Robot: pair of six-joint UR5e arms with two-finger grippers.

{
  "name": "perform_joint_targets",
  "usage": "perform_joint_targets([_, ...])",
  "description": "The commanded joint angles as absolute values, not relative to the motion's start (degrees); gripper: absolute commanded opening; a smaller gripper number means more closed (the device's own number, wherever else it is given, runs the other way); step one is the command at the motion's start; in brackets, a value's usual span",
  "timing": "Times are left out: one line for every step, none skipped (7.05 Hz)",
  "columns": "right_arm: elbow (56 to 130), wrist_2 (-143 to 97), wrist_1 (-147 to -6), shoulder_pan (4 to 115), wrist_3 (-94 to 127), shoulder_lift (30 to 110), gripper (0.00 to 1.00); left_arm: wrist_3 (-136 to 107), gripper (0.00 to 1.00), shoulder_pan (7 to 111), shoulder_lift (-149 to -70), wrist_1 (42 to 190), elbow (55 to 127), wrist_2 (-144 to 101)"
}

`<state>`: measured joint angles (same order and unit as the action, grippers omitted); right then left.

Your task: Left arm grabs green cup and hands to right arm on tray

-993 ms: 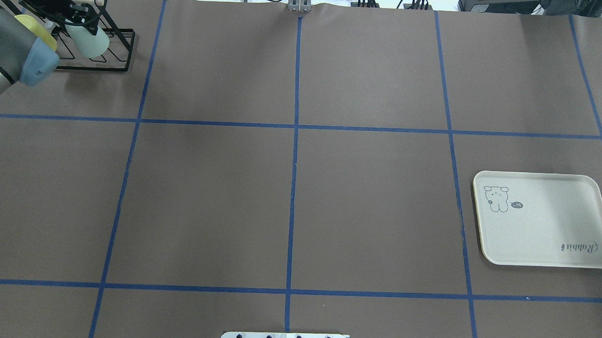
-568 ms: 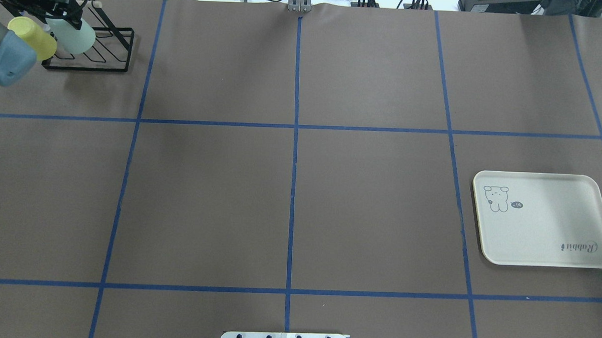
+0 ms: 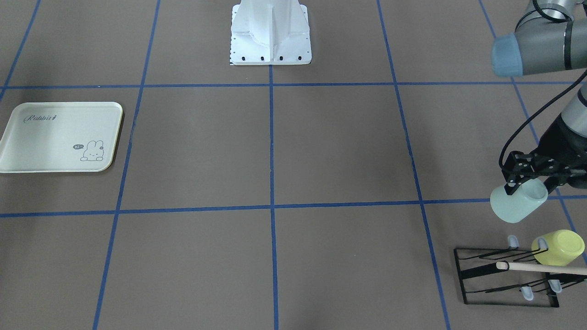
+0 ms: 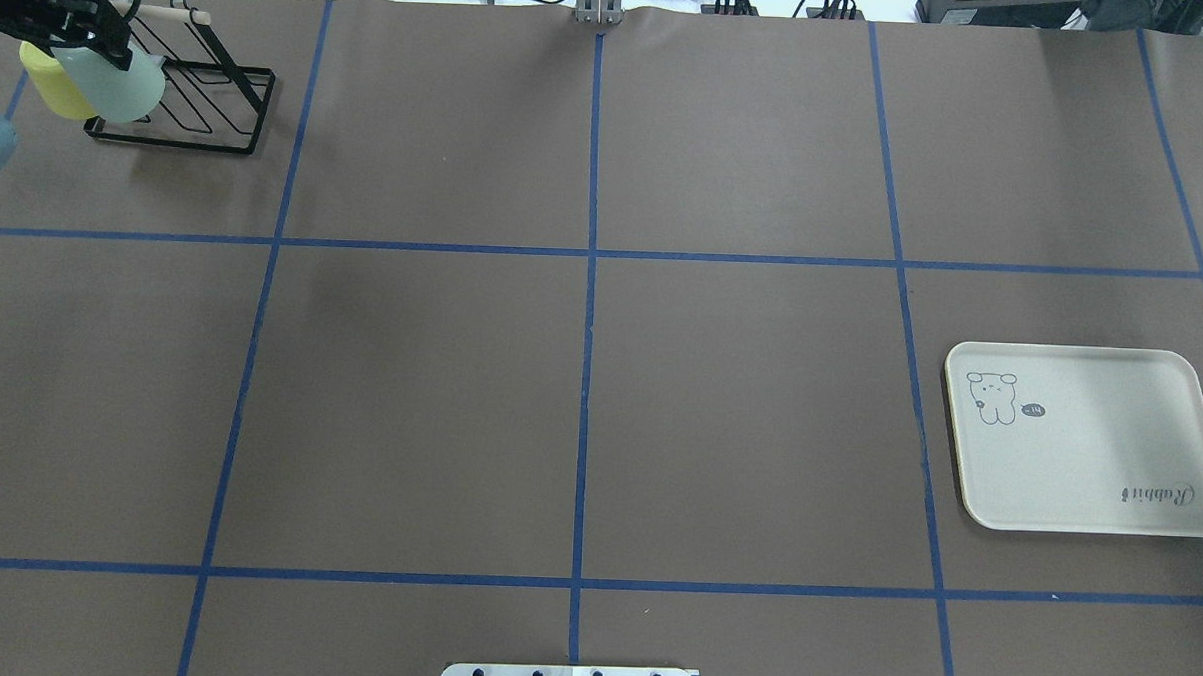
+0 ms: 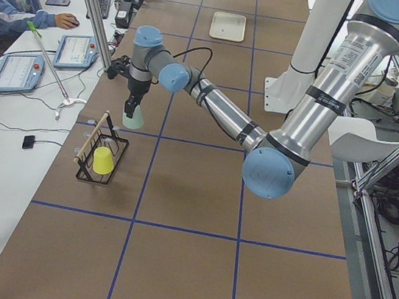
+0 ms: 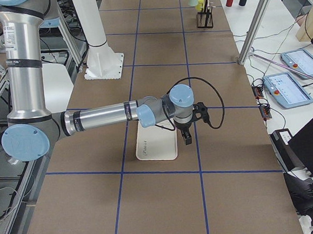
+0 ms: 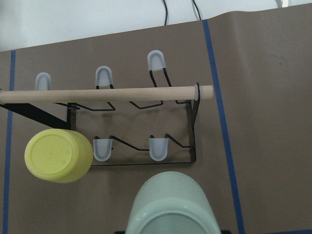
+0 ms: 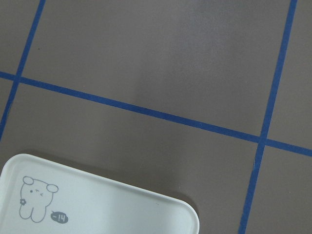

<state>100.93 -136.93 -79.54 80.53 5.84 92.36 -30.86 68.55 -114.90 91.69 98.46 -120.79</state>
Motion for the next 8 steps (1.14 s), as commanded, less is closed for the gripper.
perform_joint_targets([101.1,-137.2,-79.5,78.7,7.5,90.2,1.00,-38.4,0.08,68.0,-115.7,91.6,101.2,-127.4])
perform_joint_targets([101.5,-137.6,-78.8,76.2,11.8,88.1,1.00,-45.2,0.08,67.9,-116.7,91.9,103.2,-133.2])
perform_joint_targets([101.5,-138.2,-75.4,72.3,20.6,85.3,1.00,-51.1,0.08,67.3,-118.1,93.0,104.7,-138.8])
perform_joint_targets([101.5,-138.2,-70.7,68.2,31.5,82.5,1.00,-60.5,0.08,65.7,-121.3,95.1,105.5,-140.9])
perform_joint_targets([101.3,-137.6,-64.7,64.0,44.1,79.4,1.00,-71.8,0.08,61.7,-124.7,99.3,105.1,-140.7])
perform_joint_targets([101.2,-137.5,-60.6,61.0,56.9,75.9,1.00,-80.9,0.08,59.6,-126.2,106.6,104.0,-140.2])
perform_joint_targets([101.3,-137.4,-58.6,58.9,66.3,72.4,1.00,-88.1,0.08,59.6,-126.1,114.6,103.5,-140.2])
perform_joint_targets([101.5,-137.4,-56.1,56.5,72.2,70.0,1.00,-98.0,0.08,58.9,-126.3,124.3,102.1,-140.1])
